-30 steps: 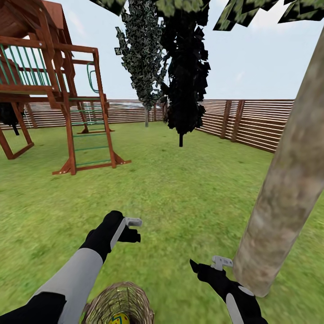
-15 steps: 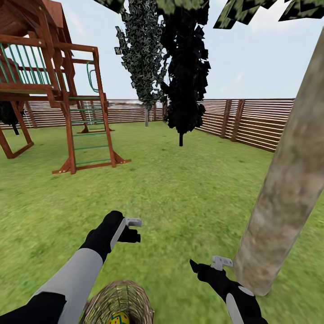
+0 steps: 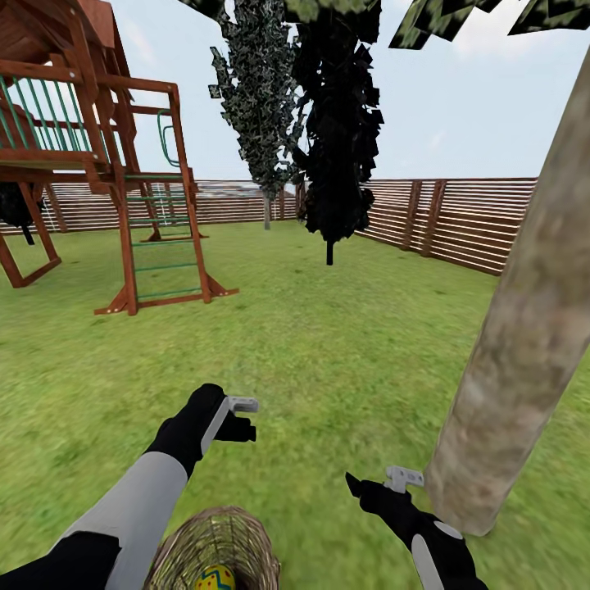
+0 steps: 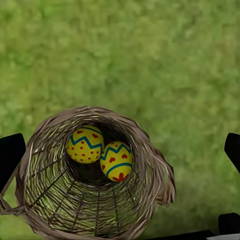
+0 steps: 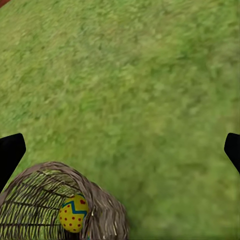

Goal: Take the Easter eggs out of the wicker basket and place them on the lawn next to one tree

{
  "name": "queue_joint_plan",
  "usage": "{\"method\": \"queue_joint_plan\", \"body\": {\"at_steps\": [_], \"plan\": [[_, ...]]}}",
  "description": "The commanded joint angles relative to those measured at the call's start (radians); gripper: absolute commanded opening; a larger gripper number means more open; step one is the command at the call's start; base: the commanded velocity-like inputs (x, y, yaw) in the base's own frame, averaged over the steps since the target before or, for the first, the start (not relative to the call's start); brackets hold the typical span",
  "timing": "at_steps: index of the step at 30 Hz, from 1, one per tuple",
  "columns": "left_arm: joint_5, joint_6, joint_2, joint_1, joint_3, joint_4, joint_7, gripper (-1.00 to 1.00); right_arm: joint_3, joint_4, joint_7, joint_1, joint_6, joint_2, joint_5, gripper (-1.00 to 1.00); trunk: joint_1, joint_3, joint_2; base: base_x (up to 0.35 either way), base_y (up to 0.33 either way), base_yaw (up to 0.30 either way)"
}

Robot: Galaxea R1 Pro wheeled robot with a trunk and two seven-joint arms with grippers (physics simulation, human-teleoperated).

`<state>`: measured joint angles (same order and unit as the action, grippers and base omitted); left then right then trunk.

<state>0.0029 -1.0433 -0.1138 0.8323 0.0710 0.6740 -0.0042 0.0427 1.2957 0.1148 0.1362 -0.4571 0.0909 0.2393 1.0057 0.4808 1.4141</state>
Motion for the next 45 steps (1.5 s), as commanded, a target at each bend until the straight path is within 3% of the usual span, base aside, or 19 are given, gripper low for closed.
{"method": "queue_joint_plan", "body": {"at_steps": [1, 19, 45], "plan": [[0.000, -0.004, 0.000, 0.001, 0.002, 0.001, 0.000, 1.00, 0.003, 0.001, 0.005, 0.001, -0.006, 0.001, 0.003, 1.00, 0.004, 0.004, 0.008, 0.000, 0.000, 0.000], [-0.001, -0.004, 0.001, 0.000, 0.002, 0.001, 0.005, 1.00, 0.036, 0.001, 0.005, 0.000, -0.006, 0.001, 0.003, 1.00, 0.073, 0.061, 0.134, 0.000, 0.000, 0.000], [-0.001, -0.004, 0.002, 0.001, -0.001, 0.002, 0.009, 1.00, 0.039, 0.001, 0.004, 0.000, -0.006, 0.001, 0.003, 1.00, 0.173, 0.142, 0.316, 0.000, 0.000, 0.000]]}}
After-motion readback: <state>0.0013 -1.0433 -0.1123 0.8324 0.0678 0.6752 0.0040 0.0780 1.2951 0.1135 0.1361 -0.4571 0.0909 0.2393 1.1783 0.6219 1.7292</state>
